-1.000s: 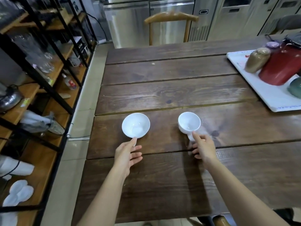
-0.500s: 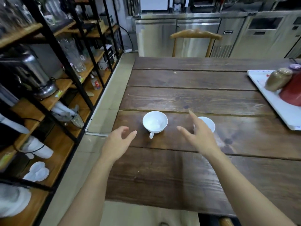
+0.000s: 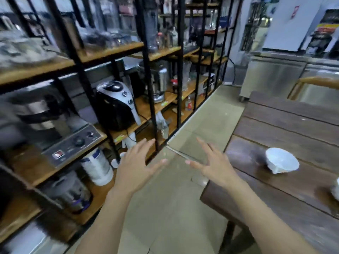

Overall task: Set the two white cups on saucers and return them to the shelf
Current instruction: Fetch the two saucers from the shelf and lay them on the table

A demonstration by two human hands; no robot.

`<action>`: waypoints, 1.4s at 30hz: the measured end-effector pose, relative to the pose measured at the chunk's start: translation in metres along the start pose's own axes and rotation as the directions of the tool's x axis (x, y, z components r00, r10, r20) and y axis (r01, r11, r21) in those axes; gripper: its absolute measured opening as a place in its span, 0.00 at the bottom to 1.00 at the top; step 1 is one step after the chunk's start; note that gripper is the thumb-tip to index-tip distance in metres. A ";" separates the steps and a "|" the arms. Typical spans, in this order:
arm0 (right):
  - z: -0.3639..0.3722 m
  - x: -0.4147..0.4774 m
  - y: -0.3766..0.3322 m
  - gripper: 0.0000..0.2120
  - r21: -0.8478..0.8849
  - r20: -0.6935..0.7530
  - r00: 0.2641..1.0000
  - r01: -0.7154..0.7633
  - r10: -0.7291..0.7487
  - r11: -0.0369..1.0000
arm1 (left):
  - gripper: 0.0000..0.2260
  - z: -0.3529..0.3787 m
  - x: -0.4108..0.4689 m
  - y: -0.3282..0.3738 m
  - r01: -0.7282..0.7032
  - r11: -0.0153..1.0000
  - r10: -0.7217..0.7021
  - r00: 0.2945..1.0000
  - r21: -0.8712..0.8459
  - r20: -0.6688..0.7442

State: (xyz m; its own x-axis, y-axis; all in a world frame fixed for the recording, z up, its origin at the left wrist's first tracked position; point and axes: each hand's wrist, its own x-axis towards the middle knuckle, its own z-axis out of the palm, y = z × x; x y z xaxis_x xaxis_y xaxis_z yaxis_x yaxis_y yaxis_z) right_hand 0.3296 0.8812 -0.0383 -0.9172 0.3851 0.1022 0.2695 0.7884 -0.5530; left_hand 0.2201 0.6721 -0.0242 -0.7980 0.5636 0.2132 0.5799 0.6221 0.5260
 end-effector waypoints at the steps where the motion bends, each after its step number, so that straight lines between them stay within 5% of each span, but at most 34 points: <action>1: 0.015 0.008 -0.024 0.43 0.009 0.021 0.999 0.040 -0.040 0.999 | 0.33 -0.017 -0.012 -0.019 0.032 0.999 -0.032 0.999 0.002 -0.041; 6: 0.090 0.034 -0.154 0.42 0.087 0.128 0.949 0.278 -0.288 0.957 | 0.30 -0.102 -0.082 -0.102 0.230 0.970 -0.205 0.951 0.085 -0.233; 13: 0.185 0.035 -0.320 0.41 0.240 0.284 0.755 0.541 -0.591 0.806 | 0.31 -0.199 -0.172 -0.195 0.524 0.849 -0.464 0.801 0.065 -0.379; 23: 0.321 0.064 -0.511 0.40 0.420 0.294 0.544 0.666 -0.786 0.617 | 0.27 -0.309 -0.202 -0.340 0.678 0.735 -0.571 0.597 -0.025 -0.564; 32: 0.403 0.110 -0.655 0.41 0.438 0.376 0.558 0.597 -0.740 0.673 | 0.30 -0.401 -0.216 -0.457 0.772 0.627 -0.661 0.456 -0.105 -0.596; 36: 0.432 0.124 -0.694 0.42 0.428 0.381 0.564 0.595 -0.733 0.680 | 0.33 -0.425 -0.216 -0.508 0.757 0.596 -0.731 0.373 -0.267 -0.572; 42: 0.463 0.144 -0.740 0.41 0.316 0.362 0.641 0.598 -0.676 0.736 | 0.29 -0.453 -0.197 -0.580 0.681 0.627 -0.731 0.346 -0.378 -0.588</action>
State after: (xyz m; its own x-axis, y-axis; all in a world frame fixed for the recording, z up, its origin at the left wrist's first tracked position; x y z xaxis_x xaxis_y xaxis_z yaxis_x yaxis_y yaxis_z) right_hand -0.1376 0.1315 0.0029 -0.8769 -0.4598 0.1403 -0.4429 0.6592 -0.6076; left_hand -0.0328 -0.0462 0.0016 -0.7966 -0.5792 0.1731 -0.2424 0.5683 0.7863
